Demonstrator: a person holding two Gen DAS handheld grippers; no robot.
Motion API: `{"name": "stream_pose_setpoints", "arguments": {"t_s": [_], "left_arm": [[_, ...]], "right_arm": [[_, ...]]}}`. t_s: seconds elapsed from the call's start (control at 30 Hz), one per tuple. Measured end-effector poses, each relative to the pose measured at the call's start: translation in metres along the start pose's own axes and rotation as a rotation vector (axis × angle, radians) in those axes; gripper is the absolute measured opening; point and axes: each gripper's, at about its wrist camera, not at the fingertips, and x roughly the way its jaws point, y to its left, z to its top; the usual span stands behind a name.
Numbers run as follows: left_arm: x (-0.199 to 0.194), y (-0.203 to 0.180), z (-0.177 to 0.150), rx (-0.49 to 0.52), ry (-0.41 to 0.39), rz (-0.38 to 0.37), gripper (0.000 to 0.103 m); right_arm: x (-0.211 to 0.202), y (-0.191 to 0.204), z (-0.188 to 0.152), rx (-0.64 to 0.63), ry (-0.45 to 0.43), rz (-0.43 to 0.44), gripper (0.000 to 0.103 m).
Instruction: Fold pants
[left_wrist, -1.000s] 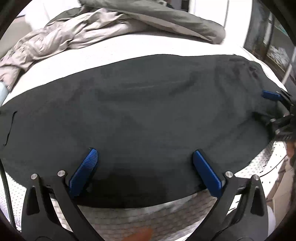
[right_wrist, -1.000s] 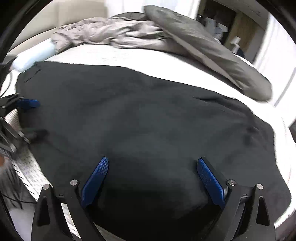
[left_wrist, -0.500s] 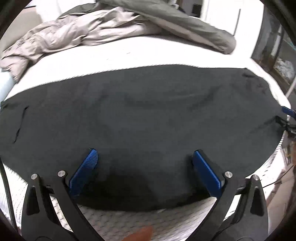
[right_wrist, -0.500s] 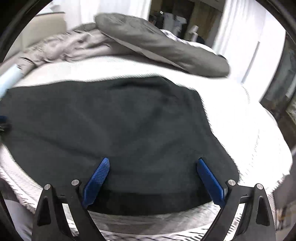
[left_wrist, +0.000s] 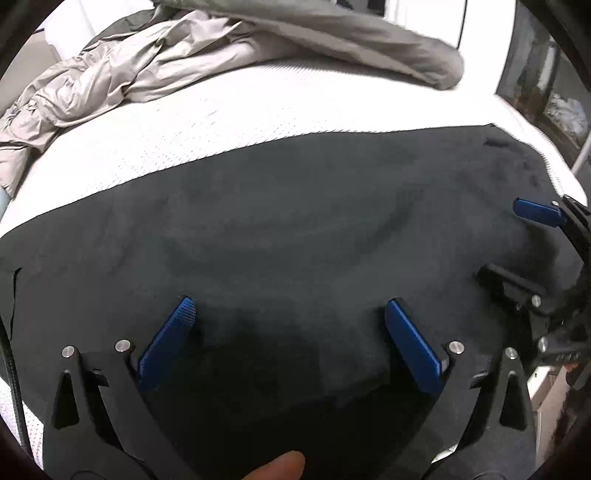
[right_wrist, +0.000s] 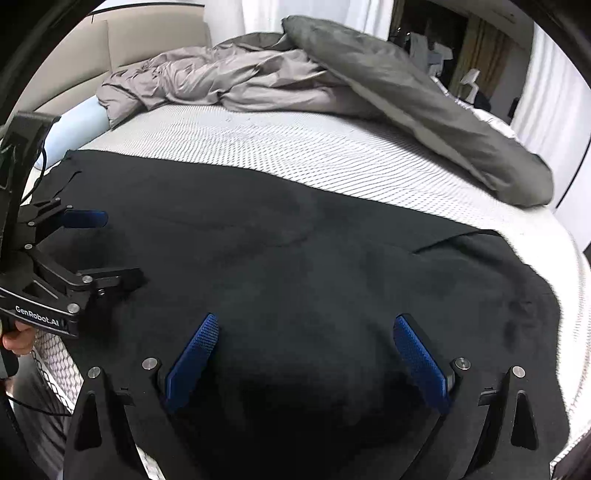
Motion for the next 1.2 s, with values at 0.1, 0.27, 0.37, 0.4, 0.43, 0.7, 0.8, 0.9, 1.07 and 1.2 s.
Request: {"name": "stream_pose_setpoints", "arguments": {"t_s": [0.1,0.27,0.37,0.4,0.43,0.7,0.8,0.9,1.07,1.2], "left_arm": [[0.015,0.002,0.0,-0.007,0.028,0.008,0.102],[0.02,0.009,-0.002,0.006,0.024,0.02,0.103],[0.017,0.024,-0.005,0.015,0.025,0.053,0.103],[0.014,0.034,-0.007,0.008,0.025,0.074,0.103],[0.011,0.044,-0.009,-0.005,0.024,0.082,0.103],[-0.006,0.097,-0.021,-0.105,0.046,0.124,0.102],[-0.013,0.082,-0.007,-0.08,0.013,0.073,0.102],[-0.003,0.046,0.026,0.009,-0.002,0.009,0.102],[0.05,0.006,0.053,0.122,0.113,0.002,0.103],[0.055,0.025,0.054,0.09,0.126,-0.031,0.103]], "right_arm": [[0.016,0.005,-0.001,-0.007,0.021,0.004,0.097],[0.022,0.007,-0.007,-0.02,0.032,0.006,0.099],[0.022,-0.008,-0.011,-0.046,0.029,-0.025,0.099],[0.019,-0.021,-0.015,-0.036,0.032,-0.057,0.099],[0.013,-0.041,-0.021,-0.006,0.035,-0.1,0.099],[-0.022,-0.113,-0.05,0.099,0.028,-0.27,0.097],[-0.031,-0.101,-0.033,0.146,-0.003,-0.202,0.097],[-0.018,-0.067,0.0,0.092,0.009,-0.123,0.098],[0.042,-0.016,0.046,0.015,0.093,0.012,0.098],[0.051,-0.028,0.039,-0.05,0.118,-0.064,0.098]]}}
